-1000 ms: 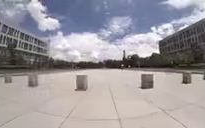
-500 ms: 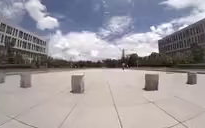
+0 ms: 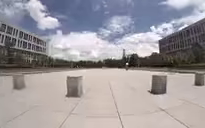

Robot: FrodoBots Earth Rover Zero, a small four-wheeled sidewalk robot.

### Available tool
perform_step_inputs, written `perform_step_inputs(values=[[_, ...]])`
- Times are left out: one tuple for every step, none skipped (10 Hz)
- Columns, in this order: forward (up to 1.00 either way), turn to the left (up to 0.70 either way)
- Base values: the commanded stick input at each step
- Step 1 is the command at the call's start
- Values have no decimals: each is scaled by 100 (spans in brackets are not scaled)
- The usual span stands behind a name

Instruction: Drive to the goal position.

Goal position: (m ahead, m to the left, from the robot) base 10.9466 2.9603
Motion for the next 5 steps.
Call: perform_step_inputs(values=[[70, 4], [70, -10], [70, -29], [70, -33], [70, -16]])
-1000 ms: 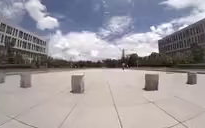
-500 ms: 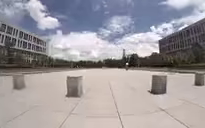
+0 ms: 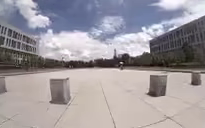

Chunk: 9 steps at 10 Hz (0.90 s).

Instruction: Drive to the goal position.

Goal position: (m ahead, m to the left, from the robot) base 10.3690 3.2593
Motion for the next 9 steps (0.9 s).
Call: perform_step_inputs(values=[[70, 11], [70, 7], [70, 8], [70, 0], [70, -7], [70, -22], [70, -16], [70, -6], [70, 2]])
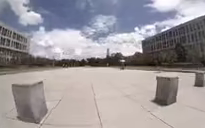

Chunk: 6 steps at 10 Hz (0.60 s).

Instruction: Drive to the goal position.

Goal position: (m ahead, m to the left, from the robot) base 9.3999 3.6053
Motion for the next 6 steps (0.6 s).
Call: perform_step_inputs(values=[[70, 8], [70, 14], [70, 0], [70, 0], [70, 0], [70, 0]])
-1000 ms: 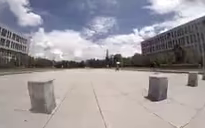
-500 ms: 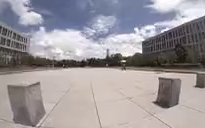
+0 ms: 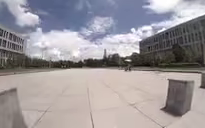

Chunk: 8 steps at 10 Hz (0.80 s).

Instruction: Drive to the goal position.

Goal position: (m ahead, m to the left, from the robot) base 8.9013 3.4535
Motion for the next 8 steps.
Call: perform_step_inputs(values=[[70, 0], [70, 9], [70, 3], [70, 1], [70, 3], [70, 18], [70, 31], [70, 3]])
